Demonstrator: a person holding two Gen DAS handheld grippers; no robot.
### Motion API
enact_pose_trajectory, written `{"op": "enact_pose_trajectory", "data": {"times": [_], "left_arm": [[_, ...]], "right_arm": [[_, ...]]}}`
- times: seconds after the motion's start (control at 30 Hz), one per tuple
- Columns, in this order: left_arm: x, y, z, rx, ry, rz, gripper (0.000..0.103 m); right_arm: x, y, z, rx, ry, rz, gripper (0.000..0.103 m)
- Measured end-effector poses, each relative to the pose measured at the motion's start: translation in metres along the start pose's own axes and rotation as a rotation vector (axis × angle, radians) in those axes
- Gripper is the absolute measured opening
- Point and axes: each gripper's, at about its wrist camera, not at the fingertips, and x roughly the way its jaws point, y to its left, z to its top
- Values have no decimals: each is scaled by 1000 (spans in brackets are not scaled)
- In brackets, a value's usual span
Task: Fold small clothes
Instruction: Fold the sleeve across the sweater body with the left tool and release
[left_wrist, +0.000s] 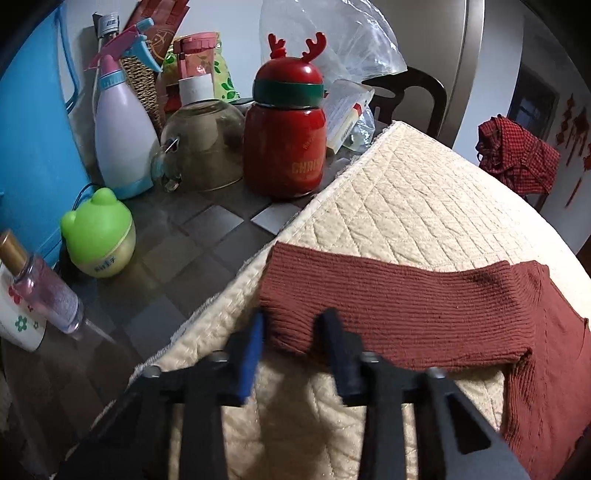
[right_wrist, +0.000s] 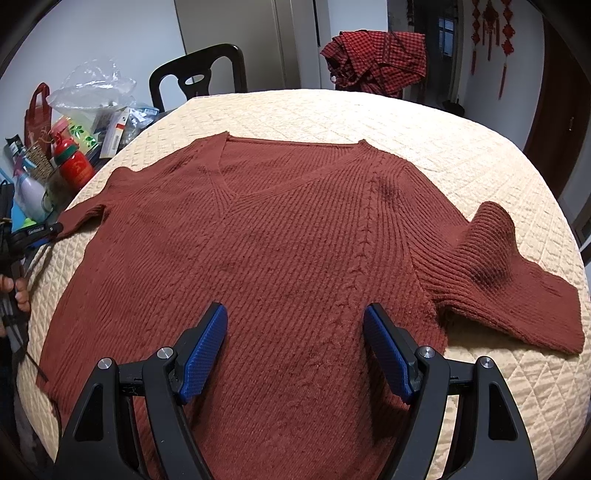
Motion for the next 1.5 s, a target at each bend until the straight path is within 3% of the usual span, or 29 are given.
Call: {"op": "enact_pose_trajectory", "data": {"times": [0.03, 0.13, 0.23, 0.37, 0.5, 0.63, 0.8, 0.87, 0.93, 1.03, 1.1, 1.2, 1.3, 1.4, 1.5], "left_arm": [[-1, -1, 1, 11, 1, -15, 15], [-8, -8, 5, 37, -17, -45, 12], [-24, -18, 12, 51, -55, -129, 12], [-52, -52, 24, 104, -104, -271, 12], [-76, -111, 29, 200, -123, -448, 12], [-86, -180, 13, 322, -76, -622, 12], [-65, -242, -24, 456, 65, -751, 12], [-55, -254, -34, 480, 125, -769, 14], [-51, -256, -38, 484, 164, -782, 28], [-64, -234, -32, 446, 123, -816, 46], [-69, -212, -22, 415, 74, -809, 51], [-67, -187, -6, 394, -18, -673, 52], [-44, -167, 5, 366, -4, -529, 52], [-20, -154, 9, 330, 30, -473, 51], [-5, -149, 10, 298, 75, -487, 51]], "right_arm": [[-1, -1, 0, 3, -2, 2, 76], [-3, -4, -1, 13, -10, 4, 76], [-7, -6, -1, 21, -19, 4, 76], [-11, -9, -1, 32, -32, 6, 76], [-15, -11, -1, 46, -44, 11, 76], [-18, -16, -2, 70, -49, 30, 76], [-20, -22, 0, 107, -55, 52, 76], [-20, -24, 1, 120, -58, 63, 76], [-20, -24, 4, 131, -58, 73, 76], [-19, -23, 10, 144, -61, 109, 75], [-16, -21, 18, 155, -57, 145, 65], [-7, -15, 29, 161, -36, 180, 53], [12, -7, 44, 150, 1, 195, 51], [32, 1, 59, 126, 29, 212, 50], [56, 4, 72, 114, 63, 201, 50]]}}
